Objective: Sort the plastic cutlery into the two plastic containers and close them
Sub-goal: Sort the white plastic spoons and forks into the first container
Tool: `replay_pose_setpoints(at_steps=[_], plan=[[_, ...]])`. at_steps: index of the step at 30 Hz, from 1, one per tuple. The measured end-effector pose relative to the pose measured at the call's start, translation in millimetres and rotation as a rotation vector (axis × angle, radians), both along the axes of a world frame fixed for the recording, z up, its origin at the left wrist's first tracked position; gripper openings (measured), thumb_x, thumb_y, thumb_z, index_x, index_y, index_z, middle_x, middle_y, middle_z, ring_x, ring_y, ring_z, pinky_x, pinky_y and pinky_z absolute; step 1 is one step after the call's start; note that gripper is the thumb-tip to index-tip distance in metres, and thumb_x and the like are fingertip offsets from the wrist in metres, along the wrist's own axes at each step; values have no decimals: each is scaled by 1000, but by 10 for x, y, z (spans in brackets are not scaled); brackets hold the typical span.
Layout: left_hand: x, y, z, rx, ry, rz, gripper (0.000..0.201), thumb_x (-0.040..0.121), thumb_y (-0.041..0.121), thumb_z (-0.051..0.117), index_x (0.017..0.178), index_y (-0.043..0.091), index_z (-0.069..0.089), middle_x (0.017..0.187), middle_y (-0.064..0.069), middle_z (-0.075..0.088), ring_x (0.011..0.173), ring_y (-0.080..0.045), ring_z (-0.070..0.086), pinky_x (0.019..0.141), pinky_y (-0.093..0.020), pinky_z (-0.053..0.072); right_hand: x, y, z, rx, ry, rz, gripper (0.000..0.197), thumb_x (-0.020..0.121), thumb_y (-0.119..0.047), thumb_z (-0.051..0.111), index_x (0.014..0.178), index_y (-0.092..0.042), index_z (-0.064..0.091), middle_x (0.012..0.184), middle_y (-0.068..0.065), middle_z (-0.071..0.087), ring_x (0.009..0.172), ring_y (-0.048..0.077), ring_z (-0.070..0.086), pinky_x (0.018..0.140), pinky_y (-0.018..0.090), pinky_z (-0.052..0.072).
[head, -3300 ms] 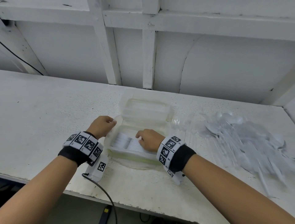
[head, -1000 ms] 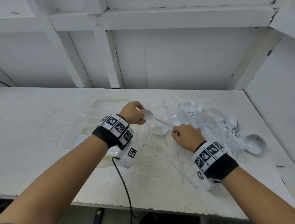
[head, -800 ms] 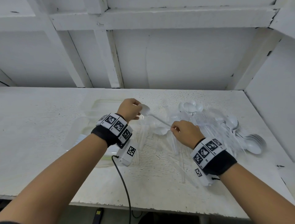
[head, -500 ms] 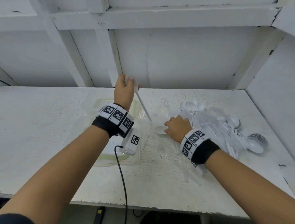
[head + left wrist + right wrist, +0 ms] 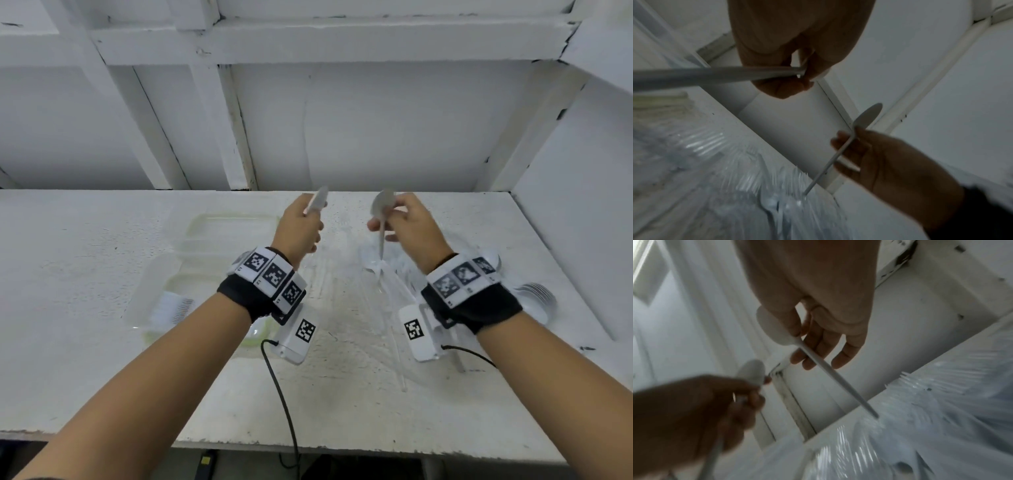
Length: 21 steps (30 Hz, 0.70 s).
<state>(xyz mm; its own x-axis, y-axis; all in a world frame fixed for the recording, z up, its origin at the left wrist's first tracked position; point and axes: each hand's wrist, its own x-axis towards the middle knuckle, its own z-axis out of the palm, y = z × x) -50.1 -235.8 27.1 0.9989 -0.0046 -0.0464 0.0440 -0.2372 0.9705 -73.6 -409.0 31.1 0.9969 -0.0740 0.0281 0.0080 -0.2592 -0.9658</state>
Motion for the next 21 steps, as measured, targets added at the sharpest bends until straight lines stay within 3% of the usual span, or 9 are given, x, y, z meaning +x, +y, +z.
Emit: replay_pose_setpoints(at_steps=[2,4,6,9,11,13,18,21], plan=[[-74,-150,-60,190,-57,-179,17,97,16,43,106,16,57,69,3,50,53,-8,41,43,-15,36,-44,-169,103,128,-2,-81,12,100,-20,37,91,-20,44,73,1,65,72,16,65,76,33,51],[-149,-326,-153,459,-125,-380,13,94,16,49,96,13,61,68,5,52,56,-6,43,50,-16,36,-110,-326,118,140,13,-147,13,100,-18,35,90,-21,42,65,3,58,60,17,58,69,36,51],[-217,-497,-254,638,-148,-547,16,92,18,52,92,8,63,72,0,56,60,-12,48,55,-22,35,-199,-460,53,36,33,-192,8,99,-18,36,93,-20,41,63,4,51,53,16,48,56,32,46],[-275,-712,-392,776,-224,-728,20,90,14,53,105,6,64,99,-11,61,84,-24,57,69,-26,38,-336,-629,-118,-94,80,-220,4,98,-18,38,99,-15,41,63,3,47,52,15,39,48,26,35],[-267,-793,-449,815,-260,-758,30,91,14,53,120,11,60,118,-9,53,94,-26,57,79,-31,44,-409,-698,-209,-119,129,-233,6,98,-18,39,100,-14,44,63,3,46,52,14,38,47,24,32],[-234,-823,-478,875,-240,-766,31,93,17,50,123,10,58,124,-9,47,97,-29,58,85,-36,47,-462,-727,-268,-118,175,-237,6,98,-20,41,98,-16,46,63,1,46,51,12,36,43,20,31],[-166,-703,-542,1010,-136,-775,24,94,20,45,107,7,61,116,-9,49,94,-29,58,78,-35,46,-532,-717,-354,-184,235,-167,12,97,-24,43,87,-19,49,65,-1,48,50,8,38,41,15,30],[-160,-549,-576,1055,-125,-768,24,94,18,43,107,9,61,114,-9,50,93,-29,58,77,-33,46,-535,-682,-398,-253,260,-91,16,94,-32,50,100,-17,50,69,-1,49,56,8,42,50,18,31]])
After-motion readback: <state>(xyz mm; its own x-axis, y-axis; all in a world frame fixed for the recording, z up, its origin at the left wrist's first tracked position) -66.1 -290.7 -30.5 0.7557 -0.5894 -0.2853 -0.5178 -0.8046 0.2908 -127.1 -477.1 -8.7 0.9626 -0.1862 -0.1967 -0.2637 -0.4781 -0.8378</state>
